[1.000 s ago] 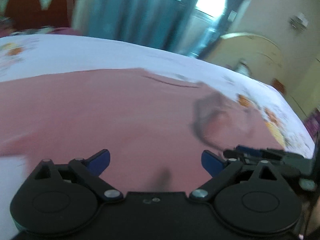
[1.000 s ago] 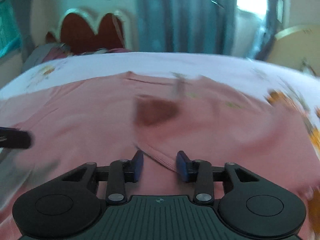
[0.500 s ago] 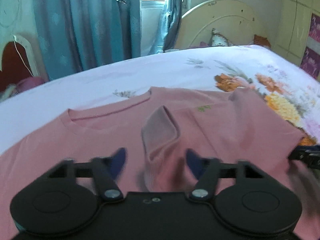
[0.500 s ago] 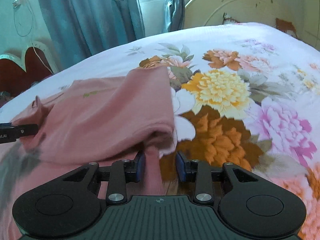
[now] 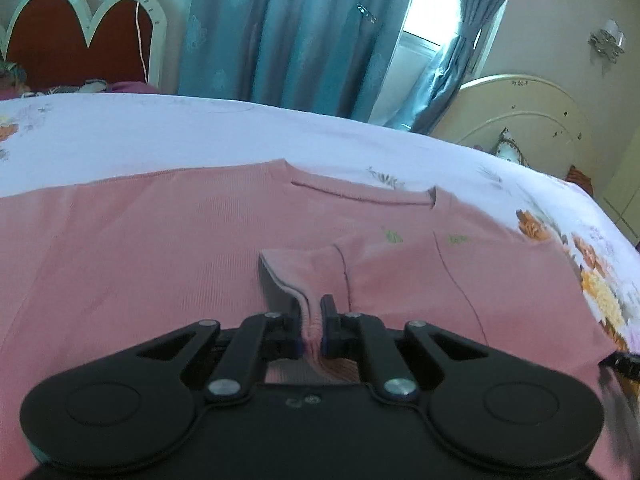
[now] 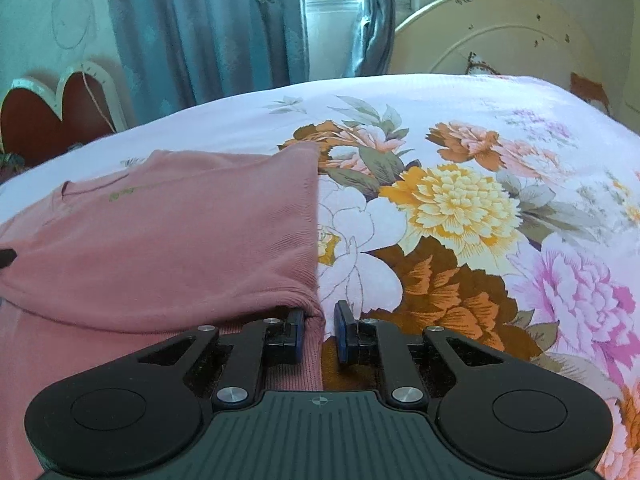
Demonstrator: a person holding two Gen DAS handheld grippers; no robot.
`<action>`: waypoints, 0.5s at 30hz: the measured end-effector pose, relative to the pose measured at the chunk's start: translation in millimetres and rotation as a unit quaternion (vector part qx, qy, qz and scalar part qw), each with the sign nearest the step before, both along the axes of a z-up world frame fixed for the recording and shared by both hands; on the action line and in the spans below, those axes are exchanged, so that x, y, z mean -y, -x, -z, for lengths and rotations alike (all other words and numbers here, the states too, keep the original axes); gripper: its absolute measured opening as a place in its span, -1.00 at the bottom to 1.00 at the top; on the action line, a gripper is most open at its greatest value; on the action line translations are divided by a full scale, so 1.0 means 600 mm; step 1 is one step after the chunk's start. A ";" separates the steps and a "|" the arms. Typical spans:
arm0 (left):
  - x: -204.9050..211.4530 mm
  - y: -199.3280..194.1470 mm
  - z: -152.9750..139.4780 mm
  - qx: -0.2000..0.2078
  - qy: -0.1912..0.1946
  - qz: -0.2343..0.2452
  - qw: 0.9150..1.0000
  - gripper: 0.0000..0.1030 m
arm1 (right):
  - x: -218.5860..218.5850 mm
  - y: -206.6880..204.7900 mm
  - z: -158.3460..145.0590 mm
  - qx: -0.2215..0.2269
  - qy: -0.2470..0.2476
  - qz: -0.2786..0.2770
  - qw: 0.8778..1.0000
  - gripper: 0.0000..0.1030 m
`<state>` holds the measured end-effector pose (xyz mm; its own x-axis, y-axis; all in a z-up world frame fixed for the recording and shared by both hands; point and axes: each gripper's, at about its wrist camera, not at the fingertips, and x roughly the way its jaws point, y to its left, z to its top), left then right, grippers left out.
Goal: Fold small clothes
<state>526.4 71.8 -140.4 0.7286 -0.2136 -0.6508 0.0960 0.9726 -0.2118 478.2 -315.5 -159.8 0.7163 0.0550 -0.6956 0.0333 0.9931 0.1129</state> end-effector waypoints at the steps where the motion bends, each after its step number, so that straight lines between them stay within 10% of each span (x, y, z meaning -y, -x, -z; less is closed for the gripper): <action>1: 0.002 0.002 -0.001 0.003 0.000 -0.002 1.000 -0.85 | 0.000 0.000 0.000 0.000 0.001 -0.001 1.000 -0.71; 9: 0.004 0.019 0.007 0.011 0.000 0.005 1.000 -0.80 | -0.004 0.010 -0.007 -0.004 0.024 -0.020 1.000 -0.70; 13: -0.019 0.029 -0.009 0.037 0.003 -0.011 0.999 0.63 | 0.013 0.053 -0.050 0.066 0.004 -0.006 0.998 -0.70; 15: -0.028 0.009 -0.010 0.027 0.018 -0.001 0.999 0.36 | 0.016 0.045 -0.060 0.072 0.000 0.000 0.997 -0.71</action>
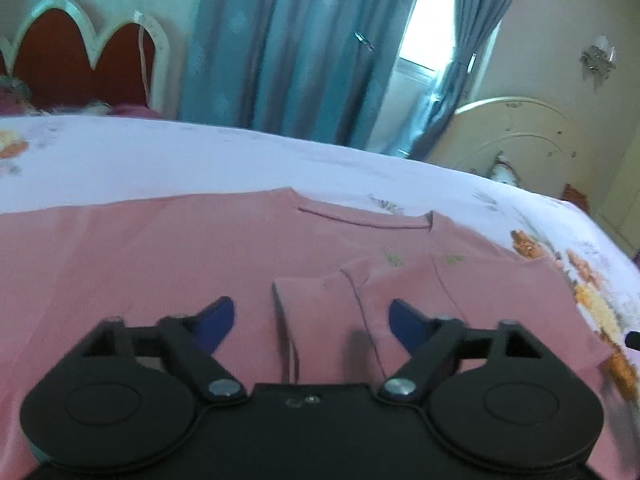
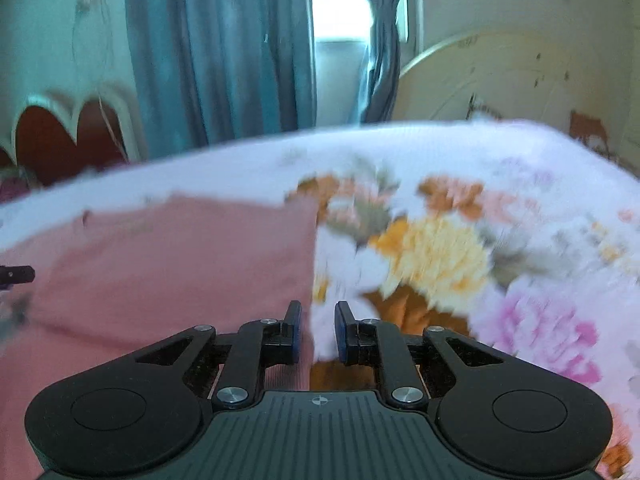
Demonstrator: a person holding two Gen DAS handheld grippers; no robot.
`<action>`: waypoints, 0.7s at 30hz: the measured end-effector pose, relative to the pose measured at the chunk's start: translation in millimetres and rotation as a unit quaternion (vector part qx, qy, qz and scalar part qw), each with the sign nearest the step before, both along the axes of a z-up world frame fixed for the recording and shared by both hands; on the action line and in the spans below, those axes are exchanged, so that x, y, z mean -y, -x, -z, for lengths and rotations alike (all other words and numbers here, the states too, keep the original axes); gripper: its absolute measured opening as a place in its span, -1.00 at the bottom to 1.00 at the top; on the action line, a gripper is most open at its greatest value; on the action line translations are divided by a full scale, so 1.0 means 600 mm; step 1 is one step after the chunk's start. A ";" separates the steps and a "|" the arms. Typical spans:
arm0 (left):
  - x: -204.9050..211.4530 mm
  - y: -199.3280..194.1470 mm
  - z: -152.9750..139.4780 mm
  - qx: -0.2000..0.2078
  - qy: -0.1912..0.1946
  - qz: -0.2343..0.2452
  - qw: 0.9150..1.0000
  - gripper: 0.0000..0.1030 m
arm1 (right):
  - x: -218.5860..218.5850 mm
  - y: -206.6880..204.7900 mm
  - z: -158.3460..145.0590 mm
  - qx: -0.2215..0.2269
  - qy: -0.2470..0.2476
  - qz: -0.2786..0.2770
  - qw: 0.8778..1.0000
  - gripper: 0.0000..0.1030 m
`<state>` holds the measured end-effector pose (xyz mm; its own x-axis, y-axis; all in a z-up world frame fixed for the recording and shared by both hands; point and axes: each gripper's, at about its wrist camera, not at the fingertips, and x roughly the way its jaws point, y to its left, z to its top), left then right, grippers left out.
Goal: Fold small clothes
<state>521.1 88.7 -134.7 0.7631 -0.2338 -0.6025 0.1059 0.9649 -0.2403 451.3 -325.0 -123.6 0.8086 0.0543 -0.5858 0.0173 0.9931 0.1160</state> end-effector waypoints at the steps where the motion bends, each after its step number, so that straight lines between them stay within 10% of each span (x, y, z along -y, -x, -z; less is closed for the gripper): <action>1: -0.002 -0.018 0.006 -0.023 0.010 0.002 1.000 0.20 | -0.001 -0.013 0.001 -0.006 -0.007 0.002 1.000 -0.76; 3: -0.001 -0.046 0.018 -0.056 0.026 0.009 0.998 0.16 | -0.007 -0.041 0.006 -0.020 -0.026 0.002 0.999 -1.00; 5: 0.007 -0.055 0.017 -0.055 0.024 0.035 0.998 -0.90 | -0.024 -0.068 0.028 -0.056 -0.029 -0.014 0.998 -1.00; 12: 0.008 -0.023 0.019 -0.022 0.000 0.025 0.999 -0.85 | -0.043 -0.066 0.047 -0.074 -0.005 -0.039 0.996 -1.00; 16: -0.011 -0.035 0.009 -0.011 0.014 -0.005 1.000 0.68 | -0.032 -0.092 0.014 -0.015 -0.012 -0.020 1.000 -1.00; 21: -0.007 -0.088 0.019 -0.045 0.038 0.034 0.998 -0.34 | -0.034 -0.189 0.013 -0.027 -0.025 -0.029 0.999 -1.00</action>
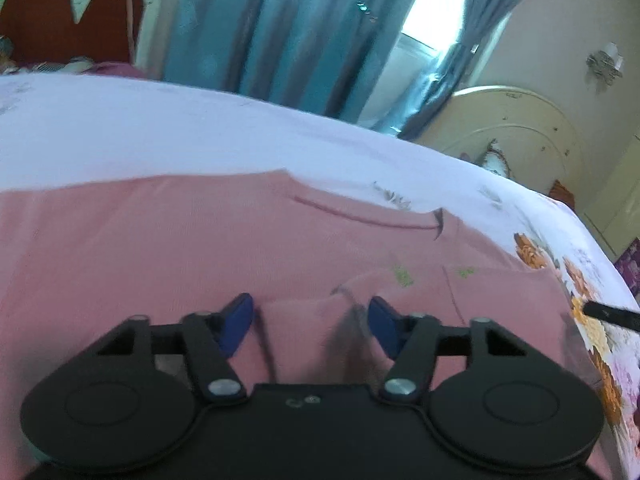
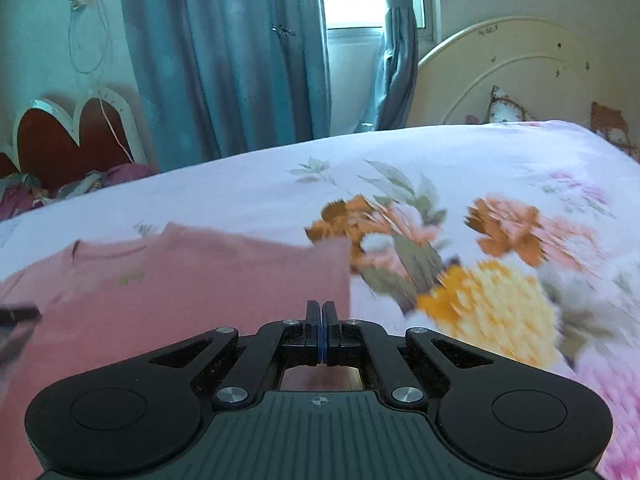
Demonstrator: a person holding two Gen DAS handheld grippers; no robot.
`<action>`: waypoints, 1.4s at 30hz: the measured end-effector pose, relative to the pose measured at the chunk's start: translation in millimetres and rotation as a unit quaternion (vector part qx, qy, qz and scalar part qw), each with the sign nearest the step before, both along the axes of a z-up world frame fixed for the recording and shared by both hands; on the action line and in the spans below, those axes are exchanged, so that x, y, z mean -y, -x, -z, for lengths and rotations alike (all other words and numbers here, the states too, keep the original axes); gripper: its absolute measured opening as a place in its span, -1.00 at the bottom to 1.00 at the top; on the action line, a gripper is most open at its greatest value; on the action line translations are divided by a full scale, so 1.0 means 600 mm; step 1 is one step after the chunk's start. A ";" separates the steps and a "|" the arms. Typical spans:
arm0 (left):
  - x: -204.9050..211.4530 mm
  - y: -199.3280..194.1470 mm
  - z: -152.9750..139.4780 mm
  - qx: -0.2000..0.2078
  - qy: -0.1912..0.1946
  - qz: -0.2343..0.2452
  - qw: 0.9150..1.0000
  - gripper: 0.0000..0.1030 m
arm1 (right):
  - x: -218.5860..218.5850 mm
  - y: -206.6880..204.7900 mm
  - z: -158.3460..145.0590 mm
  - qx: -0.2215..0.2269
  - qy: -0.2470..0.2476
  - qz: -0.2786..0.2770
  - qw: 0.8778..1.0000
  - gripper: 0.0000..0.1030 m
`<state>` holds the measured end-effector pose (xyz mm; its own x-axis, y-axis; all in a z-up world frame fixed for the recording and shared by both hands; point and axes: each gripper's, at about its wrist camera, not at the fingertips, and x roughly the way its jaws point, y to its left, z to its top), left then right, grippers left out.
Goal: Fold small clothes
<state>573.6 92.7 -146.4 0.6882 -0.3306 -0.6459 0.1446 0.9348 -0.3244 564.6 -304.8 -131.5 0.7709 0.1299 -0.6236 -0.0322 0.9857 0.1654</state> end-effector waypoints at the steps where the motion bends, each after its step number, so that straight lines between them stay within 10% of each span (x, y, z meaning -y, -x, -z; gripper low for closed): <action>1: 0.005 -0.005 0.003 -0.004 0.005 0.016 1.000 -0.85 | -0.004 -0.016 0.005 -0.009 -0.002 -0.008 1.000 -1.00; 9: -0.001 0.033 0.017 0.033 -0.027 -0.005 0.999 -0.77 | 0.020 -0.044 0.046 -0.051 0.012 -0.008 0.999 -1.00; 13: -0.001 0.047 -0.026 0.074 -0.063 -0.047 0.994 0.00 | 0.021 -0.071 0.026 -0.020 0.017 -0.007 1.000 -1.00; 19: 0.093 0.020 -0.029 0.041 -0.102 0.073 0.991 0.34 | 0.019 -0.157 0.046 -0.054 0.036 -0.010 0.998 -1.00; 30: 0.091 0.114 0.000 0.049 -0.141 0.079 0.986 0.31 | 0.032 0.046 0.032 -0.098 0.043 -0.044 0.993 -1.00; 36: 0.092 0.128 -0.013 0.032 -0.175 0.086 0.980 0.43 | 0.003 0.109 0.008 -0.047 0.018 -0.043 0.998 -1.00; 42: 0.072 0.149 -0.035 0.057 -0.130 0.046 0.989 0.38 | -0.028 0.123 -0.005 -0.042 0.027 -0.034 0.998 -1.00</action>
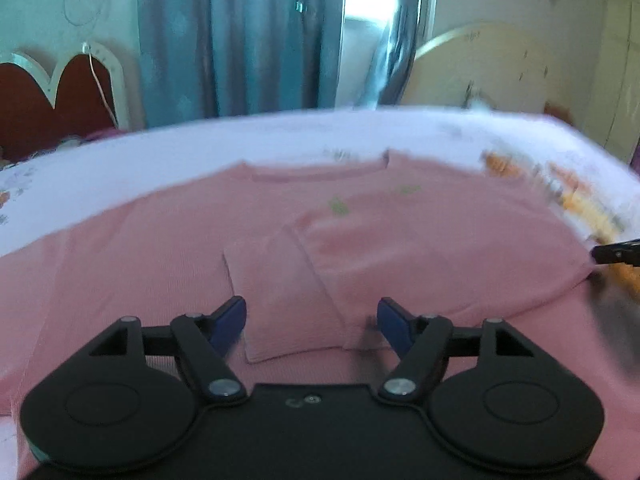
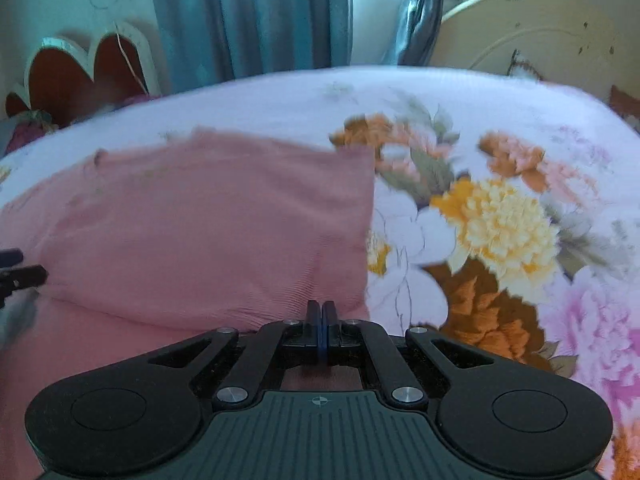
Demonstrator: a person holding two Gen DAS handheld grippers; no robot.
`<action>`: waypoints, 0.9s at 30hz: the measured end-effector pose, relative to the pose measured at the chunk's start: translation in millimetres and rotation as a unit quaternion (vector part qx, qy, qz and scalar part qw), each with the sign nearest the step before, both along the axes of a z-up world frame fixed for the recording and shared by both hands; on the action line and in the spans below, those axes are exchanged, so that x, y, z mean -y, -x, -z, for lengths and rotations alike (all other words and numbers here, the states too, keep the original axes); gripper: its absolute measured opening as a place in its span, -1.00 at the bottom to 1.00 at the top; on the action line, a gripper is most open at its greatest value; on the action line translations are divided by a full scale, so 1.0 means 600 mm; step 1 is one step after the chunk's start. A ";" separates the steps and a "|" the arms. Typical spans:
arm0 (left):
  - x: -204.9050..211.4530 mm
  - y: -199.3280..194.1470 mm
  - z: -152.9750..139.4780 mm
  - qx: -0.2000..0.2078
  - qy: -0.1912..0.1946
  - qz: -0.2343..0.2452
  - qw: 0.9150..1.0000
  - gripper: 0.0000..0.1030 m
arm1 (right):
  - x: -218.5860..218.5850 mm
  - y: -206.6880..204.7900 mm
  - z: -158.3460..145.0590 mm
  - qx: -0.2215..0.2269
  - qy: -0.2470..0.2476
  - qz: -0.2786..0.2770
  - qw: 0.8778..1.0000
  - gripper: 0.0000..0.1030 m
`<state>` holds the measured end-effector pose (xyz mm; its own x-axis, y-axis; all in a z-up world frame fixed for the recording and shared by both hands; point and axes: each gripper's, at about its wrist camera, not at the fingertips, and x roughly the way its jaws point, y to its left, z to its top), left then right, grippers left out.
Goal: Fold small clothes
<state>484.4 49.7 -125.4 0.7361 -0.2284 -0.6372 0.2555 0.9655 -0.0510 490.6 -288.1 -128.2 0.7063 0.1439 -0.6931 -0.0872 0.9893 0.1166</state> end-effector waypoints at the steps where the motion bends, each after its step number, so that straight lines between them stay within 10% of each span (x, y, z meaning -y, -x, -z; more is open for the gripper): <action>1: -0.002 0.004 -0.002 0.004 0.011 0.003 1.000 0.39 | -0.003 0.005 -0.005 0.011 -0.007 -0.001 1.000 -1.00; 6: 0.005 -0.012 0.026 -0.038 -0.029 -0.007 0.999 0.55 | -0.036 -0.002 0.035 -0.022 0.013 -0.017 1.000 -1.00; 10: -0.037 0.000 0.008 -0.026 0.013 -0.050 0.998 0.45 | -0.037 0.003 0.012 -0.010 -0.009 0.004 1.000 -1.00; 16: -0.082 -0.031 0.024 -0.081 0.156 -0.059 0.983 -0.20 | -0.043 0.006 0.023 -0.014 0.012 0.024 1.000 -1.00; 18: -0.090 -0.044 0.032 -0.089 0.180 -0.063 0.978 -0.80 | -0.041 0.005 0.030 -0.018 0.000 0.024 1.000 -1.00; 27: -0.088 -0.041 0.045 -0.072 0.159 -0.057 0.983 -0.79 | -0.028 0.006 0.035 -0.027 0.005 0.054 0.998 -1.00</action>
